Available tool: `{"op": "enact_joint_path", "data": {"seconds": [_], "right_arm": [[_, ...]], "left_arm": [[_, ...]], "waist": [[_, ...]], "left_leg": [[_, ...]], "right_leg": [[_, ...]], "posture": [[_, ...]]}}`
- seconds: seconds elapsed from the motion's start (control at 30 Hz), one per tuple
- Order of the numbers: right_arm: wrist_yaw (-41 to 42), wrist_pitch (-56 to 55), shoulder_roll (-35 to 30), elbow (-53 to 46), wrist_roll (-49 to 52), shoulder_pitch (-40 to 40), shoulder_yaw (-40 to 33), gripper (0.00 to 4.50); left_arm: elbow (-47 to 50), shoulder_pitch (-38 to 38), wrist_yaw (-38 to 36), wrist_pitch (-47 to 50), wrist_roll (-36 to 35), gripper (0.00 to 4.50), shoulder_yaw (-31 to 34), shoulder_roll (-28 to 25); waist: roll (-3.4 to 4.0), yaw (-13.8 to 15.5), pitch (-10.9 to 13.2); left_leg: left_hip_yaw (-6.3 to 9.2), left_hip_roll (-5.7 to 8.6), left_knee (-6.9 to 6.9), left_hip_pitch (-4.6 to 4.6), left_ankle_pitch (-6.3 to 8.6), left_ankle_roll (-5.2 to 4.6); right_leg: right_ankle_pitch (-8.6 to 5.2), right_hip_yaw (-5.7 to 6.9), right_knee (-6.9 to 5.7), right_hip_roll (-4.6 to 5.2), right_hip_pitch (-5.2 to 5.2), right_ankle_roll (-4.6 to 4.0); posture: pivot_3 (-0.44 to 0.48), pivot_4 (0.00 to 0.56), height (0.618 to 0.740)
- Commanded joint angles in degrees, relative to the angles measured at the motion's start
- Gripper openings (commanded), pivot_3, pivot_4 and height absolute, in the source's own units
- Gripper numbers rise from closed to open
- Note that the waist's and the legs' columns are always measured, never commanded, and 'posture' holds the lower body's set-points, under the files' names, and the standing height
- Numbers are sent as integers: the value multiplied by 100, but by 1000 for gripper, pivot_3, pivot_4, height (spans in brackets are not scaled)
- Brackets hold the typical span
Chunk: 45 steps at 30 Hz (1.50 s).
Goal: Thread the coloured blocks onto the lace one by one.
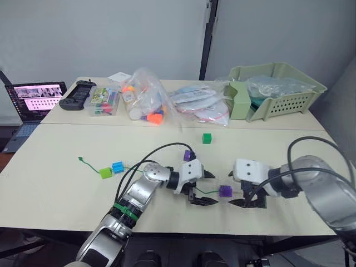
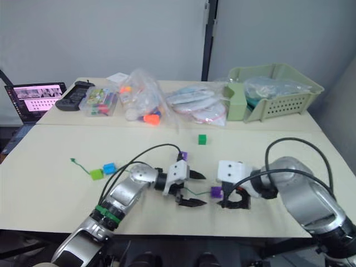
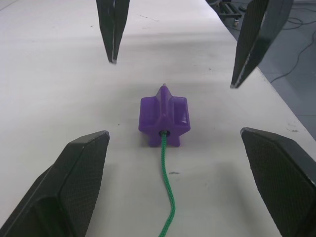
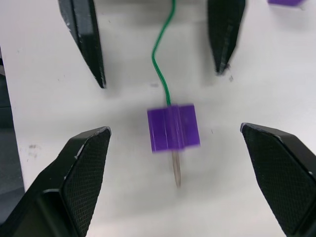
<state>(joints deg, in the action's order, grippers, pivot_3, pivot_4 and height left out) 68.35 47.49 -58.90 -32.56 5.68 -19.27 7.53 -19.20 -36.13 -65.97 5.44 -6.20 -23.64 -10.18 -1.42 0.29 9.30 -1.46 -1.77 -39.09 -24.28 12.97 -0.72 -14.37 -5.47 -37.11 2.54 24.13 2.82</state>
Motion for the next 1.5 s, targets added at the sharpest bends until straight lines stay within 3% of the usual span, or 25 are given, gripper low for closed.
{"op": "enact_joint_path", "data": {"seconds": [0.03, 0.27, 0.53, 0.93, 1.2, 1.4, 1.43, 1.5], "right_arm": [[-120, 315, -257, -321, 276, 295, -642, 4447], [-493, 677, -395, -734, 625, 993, -1177, 4447], [-976, 678, -363, -891, 774, 1345, -1338, 4447], [-1373, -654, -377, -46, 85, 1002, -165, 4500], [-1254, -1542, -161, 763, -539, 313, 680, 4500], [-1131, -1503, 17, 788, -604, 126, 814, 4500], [-1111, -1463, 29, 761, -595, 125, 815, 3950], [-1078, -1387, 31, 705, -592, 146, 820, 3347]], "left_arm": [[-213, -255, 132, -284, 91, 4500, -32, 272], [-874, -495, 311, -702, 345, 4500, -148, 761], [-1394, -643, 442, -952, 592, 4500, -155, 965], [-1508, -682, 465, -985, 645, 768, -102, 1054], [-1482, -673, 474, -985, 686, 750, -76, 925], [-1461, -641, 504, -969, 746, 750, -128, 881], [-1452, -640, 501, -964, 747, 750, -128, 875], [-1438, -639, 497, -950, 744, 750, -124, 870]], "waist": [[-1, 21, 0], [-1, 10, 0], [-1, 20, 1], [-1, 10, 0], [0, -10, 0], [0, -17, 0], [0, -16, 0], [0, -18, 0]], "left_leg": [[-1, 0, -2, -1, 0, 0], [-1, -1, 0, 0, 0, 0], [-1, 1, 0, 0, 0, 0], [-3, 1, 0, 2, 0, 0], [-2, -1, 0, 3, 0, 0], [-1, -1, 0, 3, 0, 0], [-1, -1, 0, 2, 0, 0], [-1, 0, 0, 2, 0, 0]], "right_leg": [[0, 0, 2, 0, 0, 0], [0, -3, 0, -3, 1, 0], [0, -3, 1, -2, 1, 1], [-1, -5, 1, -2, 0, 2], [-1, -4, 1, -4, 1, 2], [0, -3, 0, -4, 1, 1], [0, -3, 0, -4, 0, 1], [0, -4, 0, -3, 0, 1]], "posture": [[0, 150, 734], [0, 150, 734], [0, 150, 734], [0, 150, 734], [0, 150, 734], [0, 150, 734], [0, 150, 734], [0, 150, 734]]}}
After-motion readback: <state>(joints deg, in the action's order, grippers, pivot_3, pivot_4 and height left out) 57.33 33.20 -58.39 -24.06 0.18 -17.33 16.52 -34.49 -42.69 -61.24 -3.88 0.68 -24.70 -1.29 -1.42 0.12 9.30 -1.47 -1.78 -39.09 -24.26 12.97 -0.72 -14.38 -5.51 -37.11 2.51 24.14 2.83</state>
